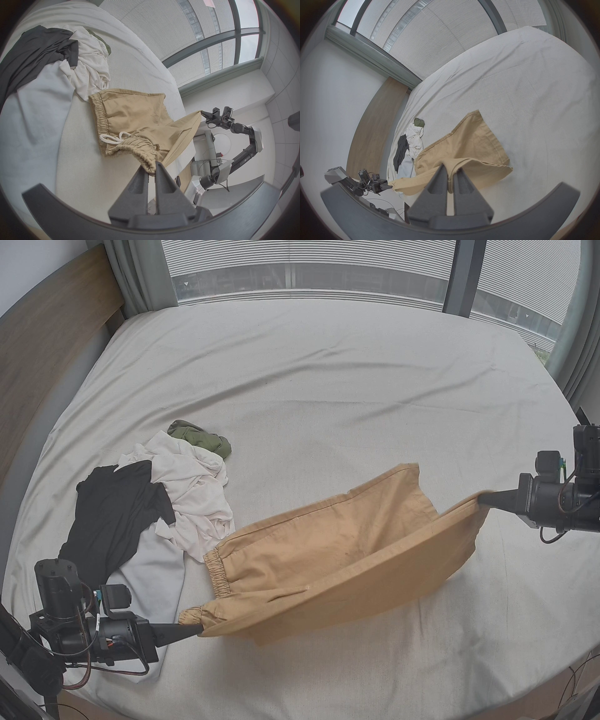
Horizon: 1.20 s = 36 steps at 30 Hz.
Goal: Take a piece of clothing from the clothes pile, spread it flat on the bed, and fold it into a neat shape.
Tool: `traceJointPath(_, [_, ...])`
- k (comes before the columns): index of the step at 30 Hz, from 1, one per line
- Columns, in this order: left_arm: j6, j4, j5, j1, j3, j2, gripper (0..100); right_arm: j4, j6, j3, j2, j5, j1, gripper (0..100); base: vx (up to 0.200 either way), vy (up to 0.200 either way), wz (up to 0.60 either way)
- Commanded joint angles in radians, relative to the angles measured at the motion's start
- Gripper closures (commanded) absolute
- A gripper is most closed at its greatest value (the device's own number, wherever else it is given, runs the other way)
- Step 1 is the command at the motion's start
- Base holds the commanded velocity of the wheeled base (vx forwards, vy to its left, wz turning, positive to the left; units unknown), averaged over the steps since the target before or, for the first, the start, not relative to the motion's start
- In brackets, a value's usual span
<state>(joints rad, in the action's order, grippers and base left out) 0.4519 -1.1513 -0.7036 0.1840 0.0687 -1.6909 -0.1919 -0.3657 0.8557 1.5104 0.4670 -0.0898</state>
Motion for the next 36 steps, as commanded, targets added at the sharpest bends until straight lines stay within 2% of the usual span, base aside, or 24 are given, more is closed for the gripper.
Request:
traceJointPath(1, [0.025, -0.045, 0.033, 0.002, 0.003, -0.047, 100, 0.002, 0.001, 0.046, 0.051, -0.008, -0.002, 100, 0.000, 0.000, 0.00])
traceJointPath(14, [0.045, -0.216, 0.069, 0.002, -0.010, -0.190, 100, 0.003, 0.001, 0.124, 0.129, -0.013, -0.005, 100, 0.000, 0.000, 0.00])
traceJointPath(27, [0.152, -0.314, 0.075, 0.003, 0.005, -0.207, 100, 0.003, 0.001, 0.203, 0.206, -0.016, -0.008, 100, 0.000, 0.000, 0.00])
traceJointPath(32, [0.175, -0.401, 0.128, 0.008, 0.010, -0.260, 100, 0.002, 0.001, 0.250, 0.260, -0.016, -0.008, 100, 0.000, 0.000, 0.00])
traceJointPath(36, [0.188, -0.401, 0.165, 0.012, 0.033, -0.274, 100, 0.002, 0.002, 0.275, 0.286, -0.016, -0.010, 100, 0.000, 0.000, 0.00])
